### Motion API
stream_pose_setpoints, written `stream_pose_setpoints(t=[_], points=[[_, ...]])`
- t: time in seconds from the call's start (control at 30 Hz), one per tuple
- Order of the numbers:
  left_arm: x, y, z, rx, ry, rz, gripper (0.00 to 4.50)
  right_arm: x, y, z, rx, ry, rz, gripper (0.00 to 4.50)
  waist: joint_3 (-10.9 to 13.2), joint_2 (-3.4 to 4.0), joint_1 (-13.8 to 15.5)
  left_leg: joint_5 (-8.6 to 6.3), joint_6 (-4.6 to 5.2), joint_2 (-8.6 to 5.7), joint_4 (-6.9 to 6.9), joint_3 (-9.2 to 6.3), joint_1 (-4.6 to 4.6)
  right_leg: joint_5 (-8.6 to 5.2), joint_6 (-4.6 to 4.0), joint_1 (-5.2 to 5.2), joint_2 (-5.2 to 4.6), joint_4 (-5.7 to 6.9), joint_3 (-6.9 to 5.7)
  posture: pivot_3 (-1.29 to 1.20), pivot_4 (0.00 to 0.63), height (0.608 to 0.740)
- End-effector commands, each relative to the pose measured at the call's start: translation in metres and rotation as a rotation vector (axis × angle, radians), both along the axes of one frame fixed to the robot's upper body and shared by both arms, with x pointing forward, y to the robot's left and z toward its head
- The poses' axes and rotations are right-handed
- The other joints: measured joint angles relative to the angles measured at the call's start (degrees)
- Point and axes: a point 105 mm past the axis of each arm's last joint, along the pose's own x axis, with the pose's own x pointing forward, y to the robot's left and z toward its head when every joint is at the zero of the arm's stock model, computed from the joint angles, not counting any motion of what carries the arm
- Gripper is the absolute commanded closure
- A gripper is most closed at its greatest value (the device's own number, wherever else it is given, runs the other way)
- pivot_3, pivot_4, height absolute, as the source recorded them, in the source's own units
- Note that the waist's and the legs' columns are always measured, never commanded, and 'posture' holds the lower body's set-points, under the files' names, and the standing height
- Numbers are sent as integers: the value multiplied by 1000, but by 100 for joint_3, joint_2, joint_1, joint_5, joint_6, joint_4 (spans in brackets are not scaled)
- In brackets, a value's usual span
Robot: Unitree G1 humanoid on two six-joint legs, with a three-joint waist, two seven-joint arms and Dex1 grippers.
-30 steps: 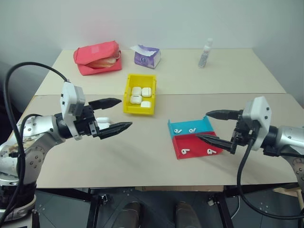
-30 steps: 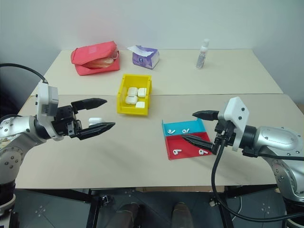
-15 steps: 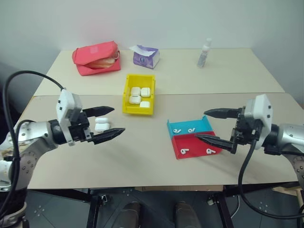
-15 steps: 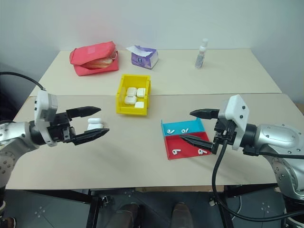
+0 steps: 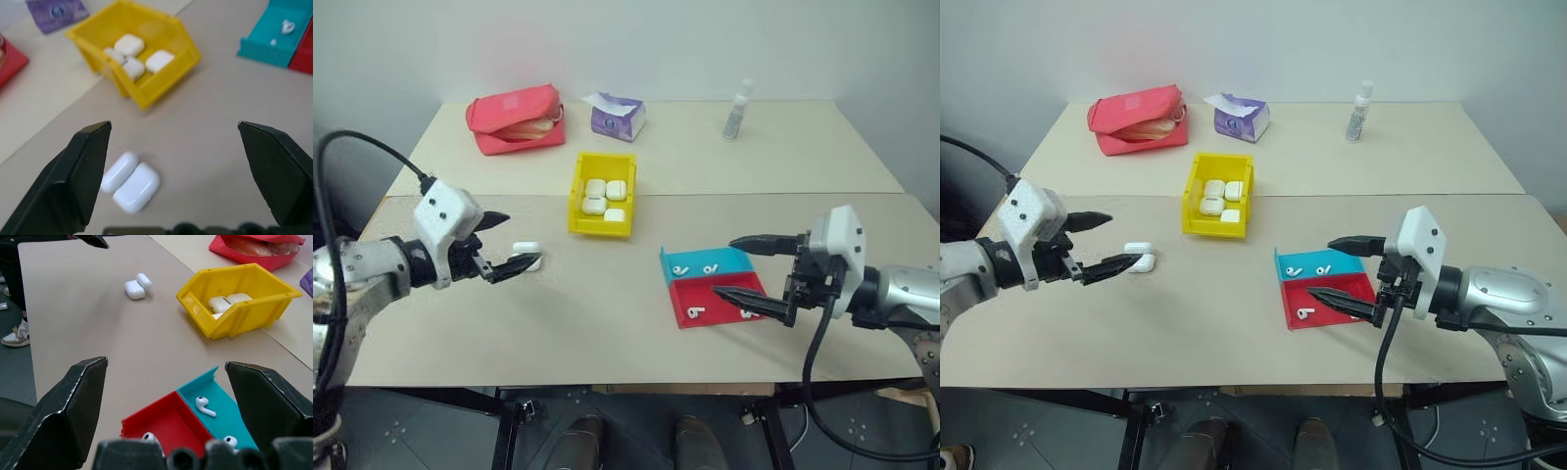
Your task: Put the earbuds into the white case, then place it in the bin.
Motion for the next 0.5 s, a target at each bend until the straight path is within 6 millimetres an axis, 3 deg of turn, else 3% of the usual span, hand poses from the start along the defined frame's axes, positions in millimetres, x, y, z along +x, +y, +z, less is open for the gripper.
stream_pose_setpoints(t=[0.03, 0.27, 0.5], points=[[6, 18, 3, 5, 188, 170, 0, -3, 7, 7, 26, -52, 15, 52, 1, -2, -2, 0, 1, 0, 2, 0, 0, 0, 1, 1, 2, 2, -1, 0, 150, 740], [17, 28, 2, 68, 403, 360, 0, -2, 20, -1, 84, -53, 16, 52, 4, -7, -38, 19, -33, -2, 3, 4, -7, 0, 2, 1, 5, 15, -1, 0, 150, 740], [27, 19, -11, 112, 562, 408, 0, -3, 30, -5, 130, -61, 16, 52, 7, -12, -42, 19, -33, -2, 6, 6, -8, 0, 3, -3, 12, 25, 4, 0, 150, 740]])
